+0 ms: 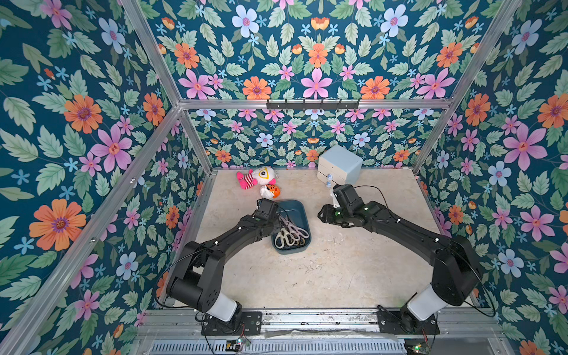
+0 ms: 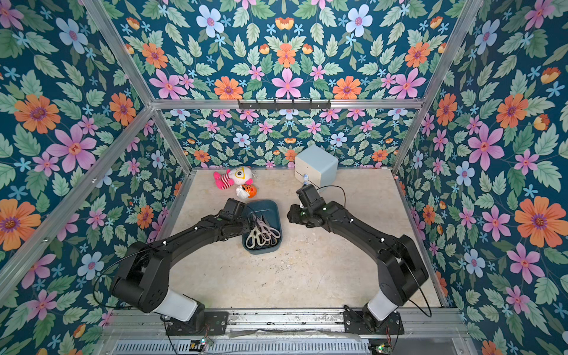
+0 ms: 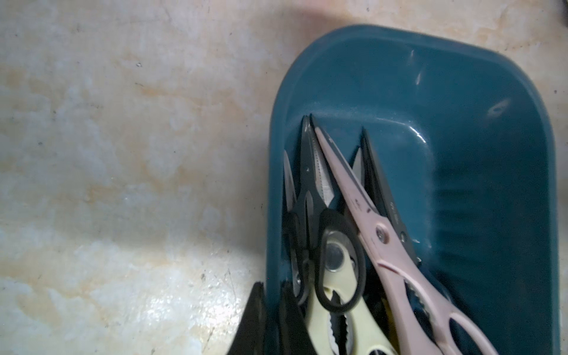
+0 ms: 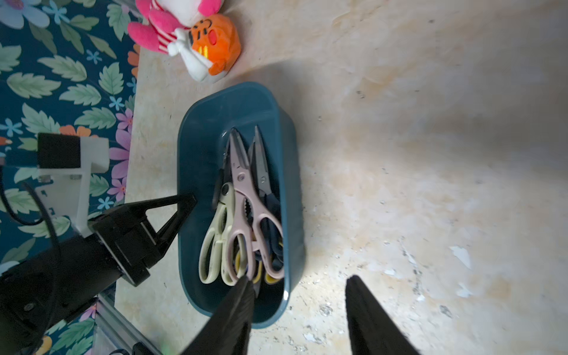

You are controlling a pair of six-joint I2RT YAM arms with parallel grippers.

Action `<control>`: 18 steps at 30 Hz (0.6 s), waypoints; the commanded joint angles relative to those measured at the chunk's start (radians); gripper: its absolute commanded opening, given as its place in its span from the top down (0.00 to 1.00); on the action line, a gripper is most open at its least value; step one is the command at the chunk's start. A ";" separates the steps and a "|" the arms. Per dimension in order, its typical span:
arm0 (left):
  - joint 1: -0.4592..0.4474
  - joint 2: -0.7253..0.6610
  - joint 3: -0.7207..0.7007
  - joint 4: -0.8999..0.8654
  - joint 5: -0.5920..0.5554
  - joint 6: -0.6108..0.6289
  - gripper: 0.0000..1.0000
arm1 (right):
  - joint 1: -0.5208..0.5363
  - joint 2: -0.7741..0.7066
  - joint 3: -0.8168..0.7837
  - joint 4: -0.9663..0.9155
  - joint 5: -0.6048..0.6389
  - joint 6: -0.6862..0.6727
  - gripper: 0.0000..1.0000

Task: Take the scissors out of the storage box
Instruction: Move the storage box to the center of the board, then pick up the scissors from the storage box.

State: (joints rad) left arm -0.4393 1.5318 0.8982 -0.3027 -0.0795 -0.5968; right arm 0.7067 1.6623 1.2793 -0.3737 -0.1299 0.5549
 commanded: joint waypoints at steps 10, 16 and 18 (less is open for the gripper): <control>0.133 -0.139 -0.048 0.031 0.042 -0.039 0.48 | 0.167 0.264 0.267 -0.089 0.026 -0.064 0.58; 0.266 -0.190 -0.142 0.066 0.132 -0.130 0.49 | 0.205 0.377 0.386 -0.183 0.072 -0.081 0.63; 0.304 -0.209 -0.184 0.099 0.176 -0.166 0.49 | 0.223 0.408 0.433 -0.224 0.100 -0.094 0.64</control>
State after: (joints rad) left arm -0.1654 1.3407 0.7452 -0.2470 0.0196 -0.6987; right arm 0.9112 2.0460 1.6688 -0.5179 -0.0761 0.4896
